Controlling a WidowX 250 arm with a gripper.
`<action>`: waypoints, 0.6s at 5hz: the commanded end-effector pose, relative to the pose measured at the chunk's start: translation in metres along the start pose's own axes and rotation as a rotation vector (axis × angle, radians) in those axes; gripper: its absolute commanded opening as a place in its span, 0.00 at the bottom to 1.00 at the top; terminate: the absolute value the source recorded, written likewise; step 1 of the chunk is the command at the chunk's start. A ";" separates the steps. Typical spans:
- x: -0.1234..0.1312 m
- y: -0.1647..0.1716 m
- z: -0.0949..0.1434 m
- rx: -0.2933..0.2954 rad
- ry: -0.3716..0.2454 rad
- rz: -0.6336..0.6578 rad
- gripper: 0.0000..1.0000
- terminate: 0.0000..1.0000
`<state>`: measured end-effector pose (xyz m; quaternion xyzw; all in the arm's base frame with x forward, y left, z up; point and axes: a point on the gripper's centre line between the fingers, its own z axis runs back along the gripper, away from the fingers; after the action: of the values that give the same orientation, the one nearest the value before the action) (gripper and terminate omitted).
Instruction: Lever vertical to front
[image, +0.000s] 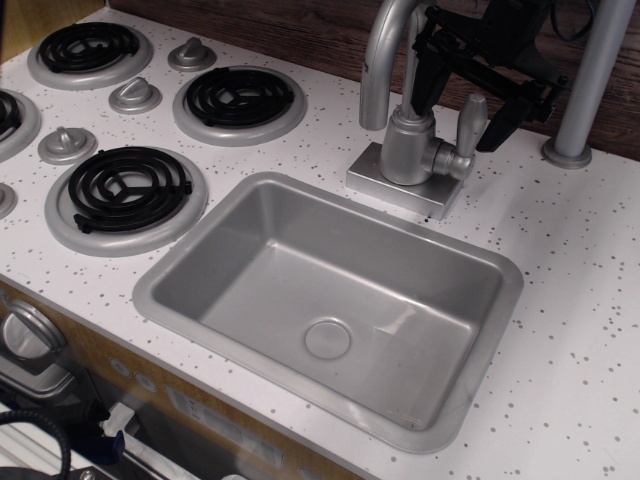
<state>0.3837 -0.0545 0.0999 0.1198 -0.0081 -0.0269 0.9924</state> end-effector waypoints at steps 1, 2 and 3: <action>0.000 0.000 0.000 0.000 0.000 0.000 1.00 0.00; 0.010 -0.001 0.010 -0.012 -0.076 0.026 1.00 0.00; 0.022 0.000 0.021 -0.024 -0.115 0.024 1.00 0.00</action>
<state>0.4086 -0.0620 0.1039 0.1075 -0.0548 -0.0321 0.9922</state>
